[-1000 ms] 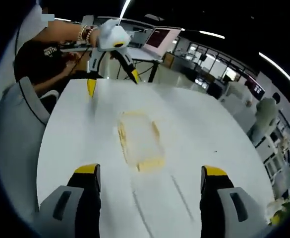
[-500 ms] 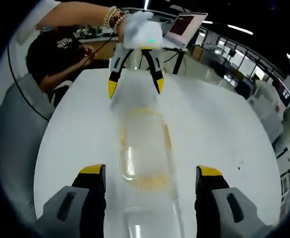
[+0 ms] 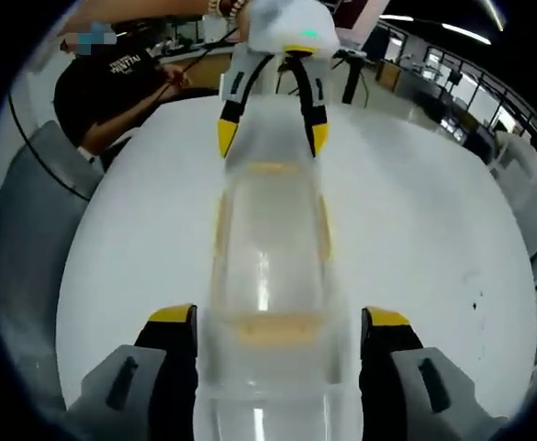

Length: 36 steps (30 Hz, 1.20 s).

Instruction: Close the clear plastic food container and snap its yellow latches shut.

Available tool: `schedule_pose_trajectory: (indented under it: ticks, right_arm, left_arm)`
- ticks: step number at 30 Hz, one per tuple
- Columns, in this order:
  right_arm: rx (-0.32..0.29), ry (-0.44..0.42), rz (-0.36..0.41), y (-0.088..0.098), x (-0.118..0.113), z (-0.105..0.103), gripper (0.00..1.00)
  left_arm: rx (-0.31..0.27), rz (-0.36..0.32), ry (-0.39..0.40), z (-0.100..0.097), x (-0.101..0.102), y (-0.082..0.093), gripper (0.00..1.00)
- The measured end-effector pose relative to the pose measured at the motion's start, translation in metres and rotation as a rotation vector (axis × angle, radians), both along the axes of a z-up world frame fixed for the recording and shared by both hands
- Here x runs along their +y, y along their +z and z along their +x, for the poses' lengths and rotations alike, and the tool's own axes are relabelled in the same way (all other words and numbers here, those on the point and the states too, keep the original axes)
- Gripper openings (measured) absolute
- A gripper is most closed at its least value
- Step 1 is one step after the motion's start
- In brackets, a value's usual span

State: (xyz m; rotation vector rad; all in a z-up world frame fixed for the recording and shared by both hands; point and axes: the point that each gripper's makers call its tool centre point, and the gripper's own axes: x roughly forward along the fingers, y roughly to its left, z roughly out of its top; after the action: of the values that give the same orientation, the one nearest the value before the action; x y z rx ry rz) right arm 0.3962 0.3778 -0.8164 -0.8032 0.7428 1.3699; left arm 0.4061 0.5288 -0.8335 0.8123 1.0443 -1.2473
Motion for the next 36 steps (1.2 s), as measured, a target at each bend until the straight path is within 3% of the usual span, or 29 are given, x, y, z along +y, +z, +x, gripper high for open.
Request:
schedule_pose_trajectory:
  ticks: [6, 9, 11, 13, 16, 34, 36]
  right_arm:
    - [0.036, 0.003, -0.094, -0.02, -0.005, -0.002, 0.72]
    - [0.013, 0.049, -0.139, -0.025, -0.007, -0.003, 0.64]
    - [0.029, 0.071, -0.166, -0.029, -0.007, -0.002, 0.58]
    - [0.024, 0.04, -0.166, -0.028, -0.006, 0.002, 0.59]
    - [0.01, 0.055, -0.185, -0.028, -0.008, 0.004, 0.53]
    - [0.053, 0.051, -0.267, -0.032, -0.011, -0.002, 0.43]
    - [0.037, 0.089, -0.267, -0.032, -0.009, -0.004, 0.38]
  left_arm:
    - [0.01, 0.037, -0.01, -0.002, 0.002, -0.01, 0.58]
    - [0.023, 0.046, -0.017, -0.005, 0.002, -0.013, 0.58]
    - [0.015, 0.044, -0.024, -0.004, 0.001, -0.011, 0.55]
    - [0.014, 0.044, -0.018, -0.002, 0.0, -0.011, 0.53]
    - [0.001, 0.052, -0.033, -0.002, 0.0, -0.012, 0.5]
    - [0.007, 0.062, -0.086, -0.012, -0.006, -0.011, 0.43]
    - [-0.055, 0.087, -0.145, -0.003, -0.004, -0.012, 0.34]
